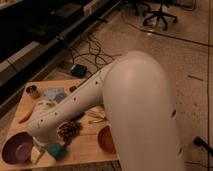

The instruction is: Place sponge in paper cup

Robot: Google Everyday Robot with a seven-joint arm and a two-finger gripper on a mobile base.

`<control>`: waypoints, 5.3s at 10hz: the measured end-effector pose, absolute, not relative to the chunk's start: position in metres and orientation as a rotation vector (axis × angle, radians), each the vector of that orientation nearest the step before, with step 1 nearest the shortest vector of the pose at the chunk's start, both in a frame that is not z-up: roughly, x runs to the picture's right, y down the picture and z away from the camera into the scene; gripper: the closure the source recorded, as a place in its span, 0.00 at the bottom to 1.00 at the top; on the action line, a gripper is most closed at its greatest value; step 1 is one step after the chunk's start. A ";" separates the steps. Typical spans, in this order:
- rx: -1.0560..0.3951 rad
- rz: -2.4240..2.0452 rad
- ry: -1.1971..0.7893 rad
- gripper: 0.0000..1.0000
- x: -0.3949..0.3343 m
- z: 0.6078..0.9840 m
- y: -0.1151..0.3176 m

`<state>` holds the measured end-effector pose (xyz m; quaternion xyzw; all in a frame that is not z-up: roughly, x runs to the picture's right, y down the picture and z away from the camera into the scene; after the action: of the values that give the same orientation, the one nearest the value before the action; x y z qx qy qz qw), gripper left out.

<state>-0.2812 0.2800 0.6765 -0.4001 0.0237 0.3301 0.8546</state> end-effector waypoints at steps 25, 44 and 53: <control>-0.838 0.751 0.000 0.20 -0.269 0.677 0.246; -0.970 0.682 -0.036 0.20 -0.317 0.728 0.302; -0.990 0.687 -0.003 0.85 -0.315 0.735 0.315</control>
<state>-0.3152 0.3150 0.7355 -0.4655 -0.0016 0.3231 0.8240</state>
